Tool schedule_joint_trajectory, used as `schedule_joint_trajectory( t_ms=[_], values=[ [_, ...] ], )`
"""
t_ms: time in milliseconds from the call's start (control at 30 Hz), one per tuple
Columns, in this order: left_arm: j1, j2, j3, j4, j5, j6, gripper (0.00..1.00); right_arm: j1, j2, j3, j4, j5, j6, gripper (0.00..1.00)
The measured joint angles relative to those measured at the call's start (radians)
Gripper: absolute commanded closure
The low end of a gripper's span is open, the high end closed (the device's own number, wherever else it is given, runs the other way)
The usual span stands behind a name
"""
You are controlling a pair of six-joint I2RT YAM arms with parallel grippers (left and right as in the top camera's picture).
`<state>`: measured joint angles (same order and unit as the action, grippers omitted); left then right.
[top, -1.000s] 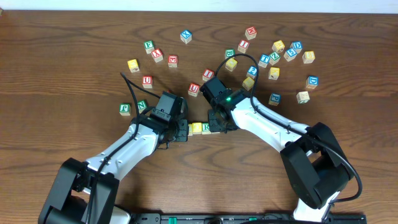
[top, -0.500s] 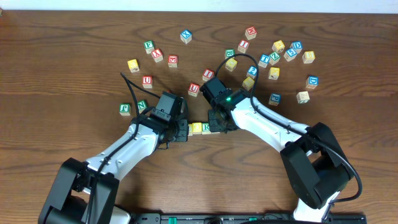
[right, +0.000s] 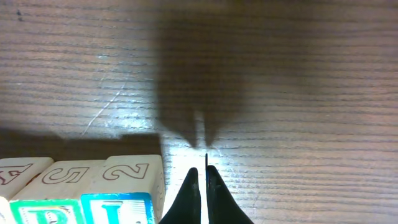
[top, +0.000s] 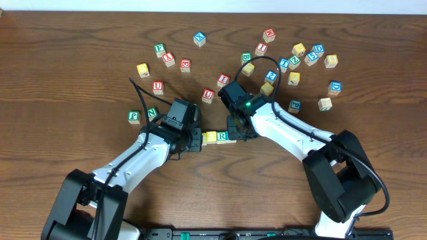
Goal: Spell out CORL
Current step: 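Hold both grippers at the row ends, then lift the right gripper slightly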
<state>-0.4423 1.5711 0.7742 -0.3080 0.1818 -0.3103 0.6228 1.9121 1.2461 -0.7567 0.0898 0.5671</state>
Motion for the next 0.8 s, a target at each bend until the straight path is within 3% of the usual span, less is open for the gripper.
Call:
schedule_joint_trajectory(
  t_ms=[800],
  values=[
    [0.000,0.000,0.000,0.019,0.000,0.000,0.92,-0.066,0.000,0.000,-0.017,0.050,0.000,0.99]
  ],
)
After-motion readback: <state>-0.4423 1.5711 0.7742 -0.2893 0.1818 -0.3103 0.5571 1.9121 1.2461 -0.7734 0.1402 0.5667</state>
